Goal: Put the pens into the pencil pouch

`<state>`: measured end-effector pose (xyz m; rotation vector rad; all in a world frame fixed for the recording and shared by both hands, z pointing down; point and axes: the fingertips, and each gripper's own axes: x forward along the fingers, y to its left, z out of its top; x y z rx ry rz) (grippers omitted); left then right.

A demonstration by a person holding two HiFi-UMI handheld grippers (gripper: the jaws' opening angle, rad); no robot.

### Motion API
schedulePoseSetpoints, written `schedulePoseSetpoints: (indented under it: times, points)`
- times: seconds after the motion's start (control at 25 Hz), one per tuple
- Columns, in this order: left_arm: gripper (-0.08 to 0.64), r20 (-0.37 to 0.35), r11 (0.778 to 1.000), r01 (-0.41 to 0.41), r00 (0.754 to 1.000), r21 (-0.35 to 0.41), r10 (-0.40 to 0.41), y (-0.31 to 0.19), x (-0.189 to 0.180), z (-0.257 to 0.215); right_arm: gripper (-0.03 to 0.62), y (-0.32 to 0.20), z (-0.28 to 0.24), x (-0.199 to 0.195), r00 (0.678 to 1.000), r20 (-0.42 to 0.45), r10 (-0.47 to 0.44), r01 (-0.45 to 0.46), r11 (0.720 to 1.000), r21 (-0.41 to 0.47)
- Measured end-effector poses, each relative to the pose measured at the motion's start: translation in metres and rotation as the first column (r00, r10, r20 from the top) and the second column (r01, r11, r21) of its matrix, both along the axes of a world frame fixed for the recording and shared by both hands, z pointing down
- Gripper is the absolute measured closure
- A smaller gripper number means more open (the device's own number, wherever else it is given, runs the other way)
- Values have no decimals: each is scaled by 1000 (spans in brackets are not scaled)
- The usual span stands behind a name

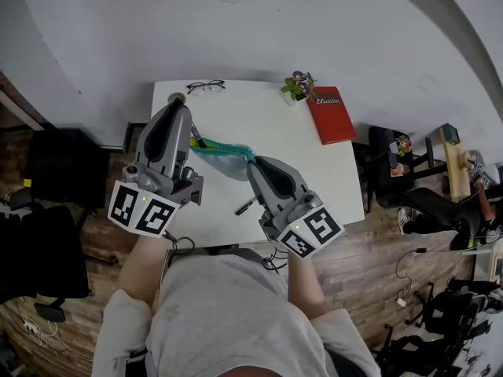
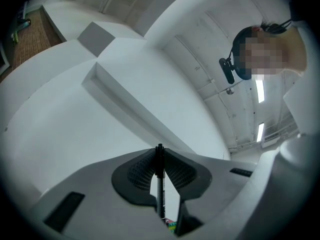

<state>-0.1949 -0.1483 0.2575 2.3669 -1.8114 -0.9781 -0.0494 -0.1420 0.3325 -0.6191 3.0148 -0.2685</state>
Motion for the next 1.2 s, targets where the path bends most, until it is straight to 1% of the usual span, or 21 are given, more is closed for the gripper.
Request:
schedulePoseSetpoints:
  times: [0.16, 0.4, 0.44, 0.52, 0.68, 0.72, 0.8, 0.92, 1.08, 1.2]
  points:
    - [488, 16, 999, -20, 1000, -35, 20, 0, 10, 12, 532, 2, -8, -1, 1000, 21, -5, 4, 1000, 10]
    - [488, 63, 994, -75, 995, -79, 80, -1, 25, 22, 532, 2, -15, -1, 999, 43, -1, 0, 1000, 16]
    - [480, 72, 993, -85, 993, -83, 91, -1, 27, 22, 532, 2, -16, -1, 999, 45, 1, -2, 1000, 16]
    - [441, 89, 991, -98, 990, -88, 106, -1, 29, 21, 532, 2, -16, -1, 999, 44, 5, -6, 1000, 16]
    - [439, 144, 989, -90, 984, -120, 107, -3, 32, 24, 532, 1, -10, 2, 999, 30, 25, -26, 1000, 12]
    - [439, 162, 988, -83, 981, -134, 105, -4, 33, 26, 532, 0, -9, 4, 999, 25, 35, -35, 999, 11]
    - [489, 195, 983, -75, 975, -166, 107, -6, 36, 32, 532, -1, -4, 9, 998, 13, 63, -63, 998, 9]
    - [518, 212, 974, -82, 969, -213, 128, -12, 43, 43, 532, -6, 3, 23, 993, -6, 120, -120, 993, 5]
    - [522, 200, 955, -134, 961, -265, 190, -21, 62, 60, 532, -10, 11, 51, 978, -31, 205, -206, 979, 0]
    - [522, 208, 934, -189, 944, -304, 258, -28, 85, 72, 532, -14, 15, 76, 960, -46, 276, -276, 961, 1]
